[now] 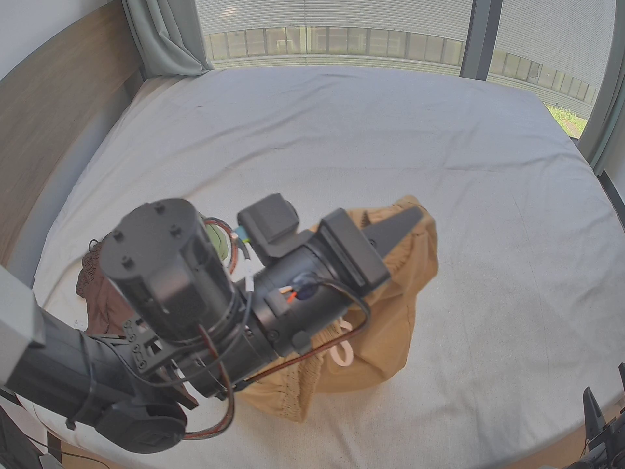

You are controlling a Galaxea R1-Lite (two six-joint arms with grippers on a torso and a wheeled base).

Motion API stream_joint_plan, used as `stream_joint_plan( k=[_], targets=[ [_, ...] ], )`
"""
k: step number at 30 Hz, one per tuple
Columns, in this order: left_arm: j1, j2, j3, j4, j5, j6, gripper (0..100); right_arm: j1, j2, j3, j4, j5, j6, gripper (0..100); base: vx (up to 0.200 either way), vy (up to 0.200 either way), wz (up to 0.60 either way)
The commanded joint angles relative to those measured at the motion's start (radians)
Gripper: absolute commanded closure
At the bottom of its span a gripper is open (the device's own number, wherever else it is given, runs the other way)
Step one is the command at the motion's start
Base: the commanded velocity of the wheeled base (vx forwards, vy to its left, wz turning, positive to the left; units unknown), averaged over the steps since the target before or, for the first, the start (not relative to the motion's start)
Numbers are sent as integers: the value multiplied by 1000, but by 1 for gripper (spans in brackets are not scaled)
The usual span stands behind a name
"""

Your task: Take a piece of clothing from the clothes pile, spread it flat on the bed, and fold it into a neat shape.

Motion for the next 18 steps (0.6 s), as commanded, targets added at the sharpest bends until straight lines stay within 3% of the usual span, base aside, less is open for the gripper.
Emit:
stream_joint_plan(
  k=[1, 5, 8, 14, 18],
  targets=[
    [-50, 77, -23, -8, -20, -18, 100, 1, -15, 18, 0, 0, 0, 0, 0, 0, 0],
    [-69, 82, -25, -16, -51, -45, 100, 1, -15, 18, 0, 0, 0, 0, 0, 0, 0],
    [-95, 83, -65, -16, -123, -55, 100, 1, -15, 18, 0, 0, 0, 0, 0, 0, 0],
    [-126, 77, -169, -13, -128, -73, 100, 1, -15, 18, 0, 0, 0, 0, 0, 0, 0],
    [-139, 53, -298, 1, -124, -136, 100, 1, -15, 18, 0, 0, 0, 0, 0, 0, 0]
  ],
)
